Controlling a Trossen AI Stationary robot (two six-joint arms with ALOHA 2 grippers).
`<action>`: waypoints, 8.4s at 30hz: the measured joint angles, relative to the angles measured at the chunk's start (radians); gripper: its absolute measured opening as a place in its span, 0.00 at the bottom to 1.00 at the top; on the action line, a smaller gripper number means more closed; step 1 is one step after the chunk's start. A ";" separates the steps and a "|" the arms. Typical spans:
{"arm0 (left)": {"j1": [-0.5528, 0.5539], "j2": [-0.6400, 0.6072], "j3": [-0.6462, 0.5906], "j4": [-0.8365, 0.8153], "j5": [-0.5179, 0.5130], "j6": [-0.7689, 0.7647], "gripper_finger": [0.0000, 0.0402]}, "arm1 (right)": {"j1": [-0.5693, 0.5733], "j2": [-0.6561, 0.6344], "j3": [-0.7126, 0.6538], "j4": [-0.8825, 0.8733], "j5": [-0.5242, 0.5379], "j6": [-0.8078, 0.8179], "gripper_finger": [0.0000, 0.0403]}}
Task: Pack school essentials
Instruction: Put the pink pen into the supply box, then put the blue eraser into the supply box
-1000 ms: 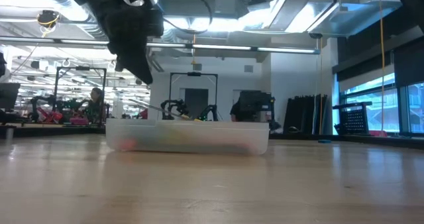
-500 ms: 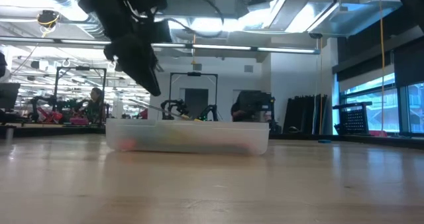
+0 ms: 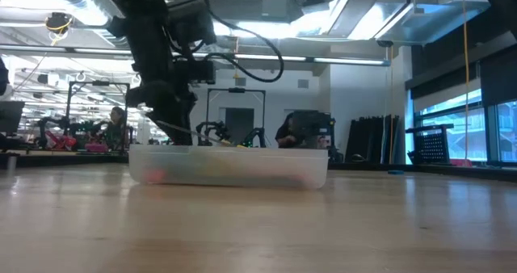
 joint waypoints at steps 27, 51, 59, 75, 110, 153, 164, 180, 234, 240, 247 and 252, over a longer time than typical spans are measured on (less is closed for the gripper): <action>0.093 0.021 0.000 0.000 0.057 -0.003 0.22 | 0.000 0.000 0.000 0.000 0.000 0.001 0.23; 0.092 0.034 0.000 -0.008 0.061 0.059 0.08 | 0.000 0.000 0.000 0.000 0.000 0.000 0.23; 0.088 -0.082 0.000 -0.015 0.062 0.032 0.08 | 0.000 0.000 0.000 -0.003 0.001 -0.004 0.23; -0.173 -0.195 0.000 -0.021 0.105 -0.148 0.09 | 0.000 0.001 0.000 -0.014 0.002 -0.012 0.23; -0.335 -0.051 0.000 0.106 0.163 -0.349 0.10 | 0.000 0.001 0.000 -0.010 0.002 -0.113 0.23; -0.231 -0.210 0.000 -0.052 0.158 -0.352 0.22 | -0.015 -0.068 -0.001 -0.200 0.188 -0.063 0.23; -0.144 -0.389 0.000 -0.117 0.048 -0.347 0.22 | -0.019 -0.149 -0.006 -0.250 0.268 0.110 0.23; -0.040 -0.506 0.000 -0.136 0.005 -0.344 0.22 | -0.020 -0.341 -0.145 -0.249 0.502 0.577 0.23; 0.342 -0.465 0.000 0.288 0.564 -0.028 0.21 | -0.023 -0.624 -0.955 -0.093 0.579 1.517 0.23; 0.343 -0.465 0.000 0.288 0.600 0.047 0.21 | -0.023 -0.624 -0.955 -0.093 0.579 1.516 0.23; 0.343 -0.465 0.000 0.288 0.599 0.031 0.21 | -0.023 -0.624 -0.955 -0.095 0.579 1.562 0.23; 0.330 -0.465 0.000 0.288 0.599 -0.121 0.21 | -0.023 -0.624 -0.955 -0.091 0.579 1.564 0.23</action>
